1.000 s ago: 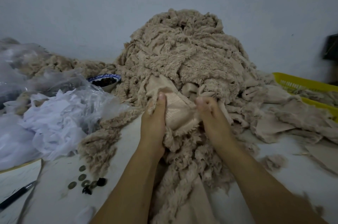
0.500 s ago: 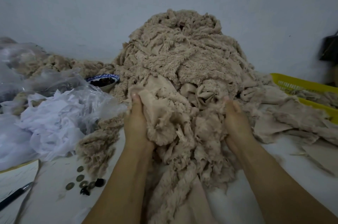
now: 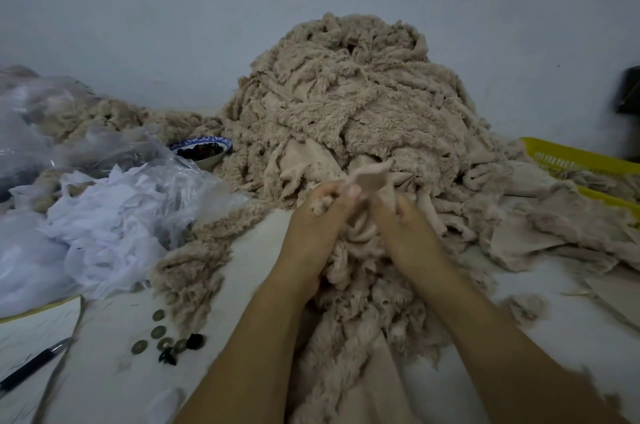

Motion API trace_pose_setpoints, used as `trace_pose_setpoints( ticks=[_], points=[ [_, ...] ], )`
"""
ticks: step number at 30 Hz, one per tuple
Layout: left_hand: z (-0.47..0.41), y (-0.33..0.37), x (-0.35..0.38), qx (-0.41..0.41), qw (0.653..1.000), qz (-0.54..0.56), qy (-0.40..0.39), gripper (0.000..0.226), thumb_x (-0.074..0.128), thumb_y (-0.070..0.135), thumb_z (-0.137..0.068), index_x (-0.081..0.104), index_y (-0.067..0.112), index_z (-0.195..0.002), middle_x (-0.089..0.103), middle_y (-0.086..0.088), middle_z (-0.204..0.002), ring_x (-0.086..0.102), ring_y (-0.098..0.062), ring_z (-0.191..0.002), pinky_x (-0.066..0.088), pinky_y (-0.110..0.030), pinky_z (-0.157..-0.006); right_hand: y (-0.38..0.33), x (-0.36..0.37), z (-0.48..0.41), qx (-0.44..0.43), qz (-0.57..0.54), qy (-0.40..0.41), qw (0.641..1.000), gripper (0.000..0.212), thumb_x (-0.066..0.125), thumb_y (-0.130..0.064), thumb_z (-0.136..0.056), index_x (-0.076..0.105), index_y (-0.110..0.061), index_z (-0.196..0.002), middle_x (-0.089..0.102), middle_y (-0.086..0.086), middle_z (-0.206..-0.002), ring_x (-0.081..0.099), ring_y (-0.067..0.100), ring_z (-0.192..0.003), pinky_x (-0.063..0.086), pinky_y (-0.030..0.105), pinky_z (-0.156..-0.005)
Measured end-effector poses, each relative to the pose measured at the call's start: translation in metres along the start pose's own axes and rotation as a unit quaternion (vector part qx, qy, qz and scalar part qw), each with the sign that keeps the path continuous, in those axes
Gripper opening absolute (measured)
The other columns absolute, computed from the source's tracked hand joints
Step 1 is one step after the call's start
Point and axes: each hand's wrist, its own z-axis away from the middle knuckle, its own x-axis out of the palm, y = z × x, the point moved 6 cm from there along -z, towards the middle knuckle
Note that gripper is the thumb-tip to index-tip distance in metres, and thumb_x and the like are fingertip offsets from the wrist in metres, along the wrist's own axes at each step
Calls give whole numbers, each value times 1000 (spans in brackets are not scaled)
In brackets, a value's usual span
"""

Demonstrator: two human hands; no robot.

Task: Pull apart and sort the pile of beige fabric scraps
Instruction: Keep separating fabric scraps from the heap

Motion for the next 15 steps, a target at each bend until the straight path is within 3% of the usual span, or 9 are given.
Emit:
trace_pose_setpoints(
  ticks=[2,5,7,9,10,12,13,15],
  points=[
    [-2,-7,-2,-33,997,-63,-42,10,72,52,-81,72,48,-90,73,16,-97,69,-4,-94,54,-23,-82,7,-21,-4,54,-123,93,987,16,55,-33,-97,67,-26,-88,72,-12,-69,67,4,-61,51,19,-51],
    [-2,-17,-5,-67,983,-149,-82,14,72,52,-81,73,38,-83,71,14,-81,66,-4,-77,49,-21,-70,20,-49,-9,114,-220,189,950,19,56,-34,-90,72,-25,-91,74,-5,-76,70,13,-69,55,31,-62],
    [-4,-18,-13,-81,986,-133,-55,18,74,51,-83,74,36,-93,74,12,-95,67,-5,-87,50,-19,-73,26,-56,-12,131,-245,210,937,24,53,-34,-93,70,-20,-102,72,-2,-83,69,15,-72,54,28,-56],
    [-7,-17,-23,-70,987,-142,-2,16,71,42,-89,71,31,-101,72,6,-111,66,0,-88,49,-16,-71,29,-60,-15,128,-255,230,930,27,48,-32,-97,66,-18,-112,68,-1,-89,67,14,-74,52,25,-53],
    [-8,-12,-27,-52,981,-183,26,5,69,33,-91,68,32,-96,73,4,-103,63,4,-73,47,-13,-60,29,-62,-15,128,-254,246,927,31,46,-31,-97,64,-16,-118,68,2,-96,67,18,-82,53,28,-59],
    [-7,-4,-38,-8,961,-250,118,24,66,15,-88,62,39,-88,67,11,-87,60,0,-59,46,-19,-49,33,-68,-14,133,-252,283,916,40,42,-30,-99,57,-11,-131,65,10,-115,64,27,-100,55,38,-76],
    [-5,1,-46,7,953,-244,178,35,63,7,-85,60,41,-86,65,13,-86,60,-2,-60,49,-24,-50,36,-72,-14,136,-251,299,910,41,41,-30,-101,55,-10,-134,63,12,-119,63,28,-103,54,40,-80],
    [2,6,-66,40,934,-189,300,43,53,0,-80,57,42,-86,64,9,-95,60,-4,-76,48,-27,-59,39,-79,-11,145,-248,325,901,36,39,-31,-103,57,-10,-127,63,10,-110,63,25,-92,52,36,-72]
  ],
)
